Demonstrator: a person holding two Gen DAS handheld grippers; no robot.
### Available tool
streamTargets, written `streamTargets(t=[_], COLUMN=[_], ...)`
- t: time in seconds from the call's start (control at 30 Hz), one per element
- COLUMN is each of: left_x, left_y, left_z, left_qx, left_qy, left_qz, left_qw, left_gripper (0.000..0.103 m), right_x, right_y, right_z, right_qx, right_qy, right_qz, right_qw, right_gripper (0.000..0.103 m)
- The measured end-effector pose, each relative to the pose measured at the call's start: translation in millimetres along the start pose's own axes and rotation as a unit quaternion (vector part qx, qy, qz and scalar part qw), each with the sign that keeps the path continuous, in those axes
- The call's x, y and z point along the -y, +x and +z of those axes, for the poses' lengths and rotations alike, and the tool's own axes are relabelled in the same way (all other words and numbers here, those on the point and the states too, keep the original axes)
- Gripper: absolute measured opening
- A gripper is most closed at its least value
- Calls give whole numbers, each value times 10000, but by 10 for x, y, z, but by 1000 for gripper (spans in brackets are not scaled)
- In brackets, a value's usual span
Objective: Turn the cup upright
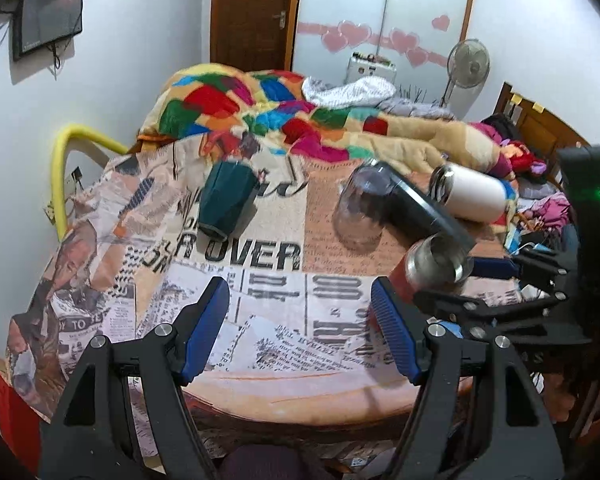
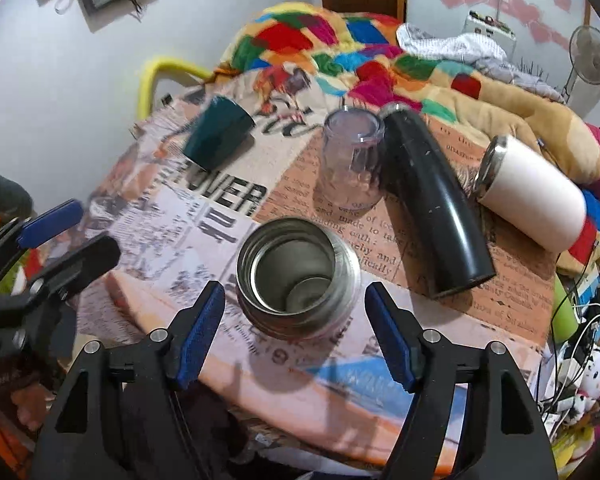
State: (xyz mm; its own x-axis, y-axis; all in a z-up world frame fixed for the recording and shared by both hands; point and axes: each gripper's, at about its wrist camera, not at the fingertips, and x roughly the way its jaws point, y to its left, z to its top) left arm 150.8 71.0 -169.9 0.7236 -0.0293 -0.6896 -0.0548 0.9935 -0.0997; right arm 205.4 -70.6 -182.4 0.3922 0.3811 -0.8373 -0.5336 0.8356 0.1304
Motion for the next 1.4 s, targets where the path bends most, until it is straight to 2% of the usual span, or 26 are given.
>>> streamTargets(t=[0.17,0.27,0.43,0.5,0.67,0.77,0.93,1.1,1.4], left_x=[151,271,452,528,638,676,740,745,765], left_y=[-441,-772,-1340,-1577,-2016,-2190,-2335,-2336,-2331], left_z=[134,198,251,245,163,86,-51,-106,-149], left_qx=[504,912,1636,1941,2547,2827,3071,3064,3046], left_qy=[57,141,264,330,391,425,463,473,459], left_qz=[-156,-220,-329,-384,-430,-279,39,153,164], left_qw=[9986,9955,9856,9797,9653,9579,9505,9506,9512], left_gripper=[73,73,73,74,84,91,98,102,102], right_x=[-74,-135,-255,-324,-448,-474,-457,-432,-440], right_y=[-625,-1113,-1886,-2184,-2517,-2576,-2585,-2580,-2638], right_z=[-110,-194,-363,-472,-642,-697,-809,-888,-1002], right_qx=[772,1439,2576,3059,3708,3886,4008,4064,4034], right_qy=[-100,-129,-122,-96,40,91,301,479,425], right_qz=[-136,-264,-463,-552,-656,-755,-795,-923,-951], right_qw=[9969,9891,9651,9504,9264,9182,9122,9078,9091], right_gripper=[69,69,69,69,69,71,83,100,101])
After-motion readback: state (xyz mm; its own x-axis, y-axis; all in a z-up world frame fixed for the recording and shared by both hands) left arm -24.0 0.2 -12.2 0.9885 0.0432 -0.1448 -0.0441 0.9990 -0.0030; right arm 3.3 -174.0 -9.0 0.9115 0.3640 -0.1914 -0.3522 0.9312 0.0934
